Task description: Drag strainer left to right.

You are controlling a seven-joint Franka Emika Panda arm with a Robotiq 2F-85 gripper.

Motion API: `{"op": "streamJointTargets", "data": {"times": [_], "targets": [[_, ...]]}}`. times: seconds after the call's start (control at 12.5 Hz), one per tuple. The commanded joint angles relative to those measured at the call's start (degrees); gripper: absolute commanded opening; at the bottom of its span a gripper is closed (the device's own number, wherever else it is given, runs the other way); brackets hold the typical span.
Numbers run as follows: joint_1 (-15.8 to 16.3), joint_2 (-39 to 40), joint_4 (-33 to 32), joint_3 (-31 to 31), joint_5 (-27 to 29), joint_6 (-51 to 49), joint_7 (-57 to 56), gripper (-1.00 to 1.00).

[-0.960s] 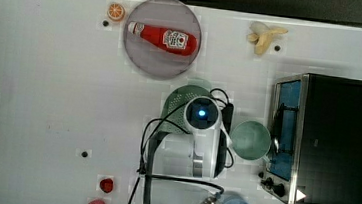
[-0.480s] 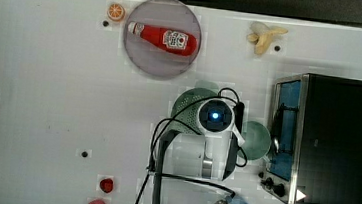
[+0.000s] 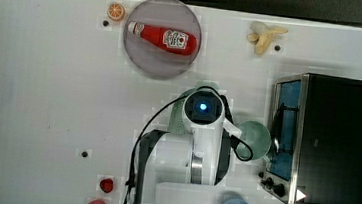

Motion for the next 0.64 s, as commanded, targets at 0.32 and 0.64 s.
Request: {"op": "streamJointTargets", "data": {"times": [0.32, 0.64], "targets": [[0.63, -21.53, 9.22, 0.9, 9.56, -18.48, -22.8, 1.0], [0.62, -27.97, 14.41, 0.93, 9.41, -33.33, -24.02, 1.0]]}}
